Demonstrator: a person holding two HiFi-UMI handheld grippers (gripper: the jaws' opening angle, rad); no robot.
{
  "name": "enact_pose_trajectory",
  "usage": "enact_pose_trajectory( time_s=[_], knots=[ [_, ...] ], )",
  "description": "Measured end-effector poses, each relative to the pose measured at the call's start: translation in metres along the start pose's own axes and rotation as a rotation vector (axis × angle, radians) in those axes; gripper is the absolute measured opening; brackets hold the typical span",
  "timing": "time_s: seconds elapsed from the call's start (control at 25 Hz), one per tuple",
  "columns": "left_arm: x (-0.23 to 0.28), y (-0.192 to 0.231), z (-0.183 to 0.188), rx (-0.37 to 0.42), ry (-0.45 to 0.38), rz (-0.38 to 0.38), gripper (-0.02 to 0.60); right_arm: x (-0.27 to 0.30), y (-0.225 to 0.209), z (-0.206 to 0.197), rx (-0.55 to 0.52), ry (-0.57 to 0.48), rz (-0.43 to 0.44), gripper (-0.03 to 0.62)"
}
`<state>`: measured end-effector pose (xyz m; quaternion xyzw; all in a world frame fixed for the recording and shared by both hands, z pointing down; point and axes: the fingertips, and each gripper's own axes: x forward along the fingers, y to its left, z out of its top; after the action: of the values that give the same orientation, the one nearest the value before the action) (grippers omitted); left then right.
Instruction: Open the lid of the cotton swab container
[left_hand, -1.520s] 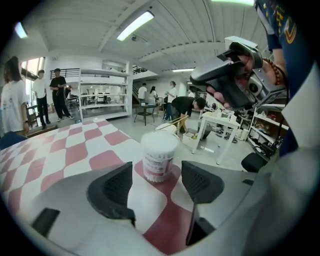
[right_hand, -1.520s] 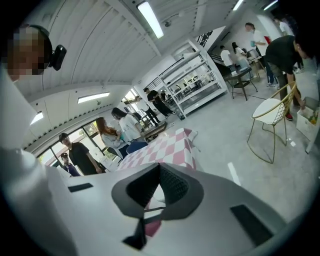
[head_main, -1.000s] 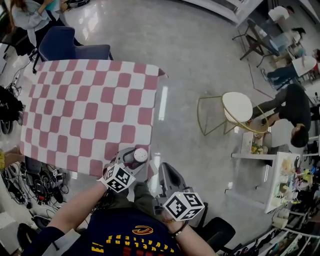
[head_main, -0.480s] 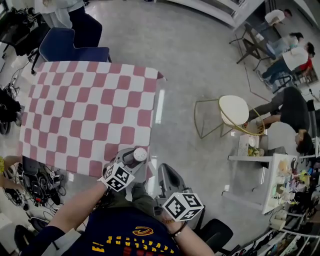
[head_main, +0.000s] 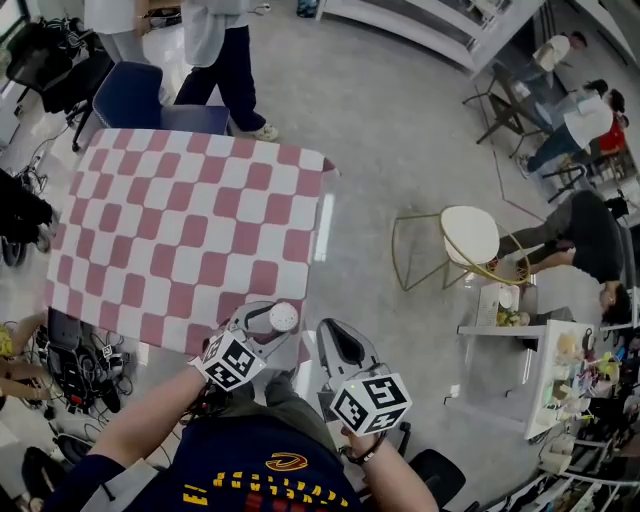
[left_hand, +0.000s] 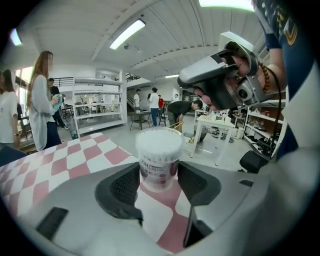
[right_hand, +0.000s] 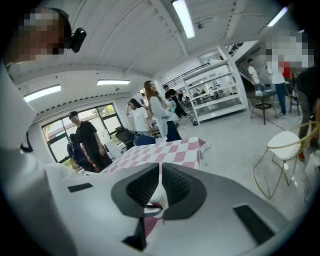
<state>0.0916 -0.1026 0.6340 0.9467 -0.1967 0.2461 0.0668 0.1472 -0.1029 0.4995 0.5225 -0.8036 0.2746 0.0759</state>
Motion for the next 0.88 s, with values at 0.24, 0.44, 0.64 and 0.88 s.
enact_pose_trajectory(
  time_s=[0.24,0.44,0.64,0.88],
  knots=[
    [-0.031,-0.002,0.022,0.007,0.011,-0.033,0.241,0.015,0.038,0.012,-0.289,0.030,0.134,0.050],
    [-0.052,0.001,0.046,0.001,0.011,-0.030,0.242,0.021,0.066,0.011,-0.400,0.077,0.275,0.131],
    [-0.068,0.002,0.073,0.003,0.022,-0.027,0.241,0.022,0.092,0.021,-0.485,0.104,0.391,0.226],
    [-0.078,0.000,0.099,0.029,0.037,-0.032,0.241,0.017,0.104,0.036,-0.613,0.119,0.428,0.241]
  ],
)
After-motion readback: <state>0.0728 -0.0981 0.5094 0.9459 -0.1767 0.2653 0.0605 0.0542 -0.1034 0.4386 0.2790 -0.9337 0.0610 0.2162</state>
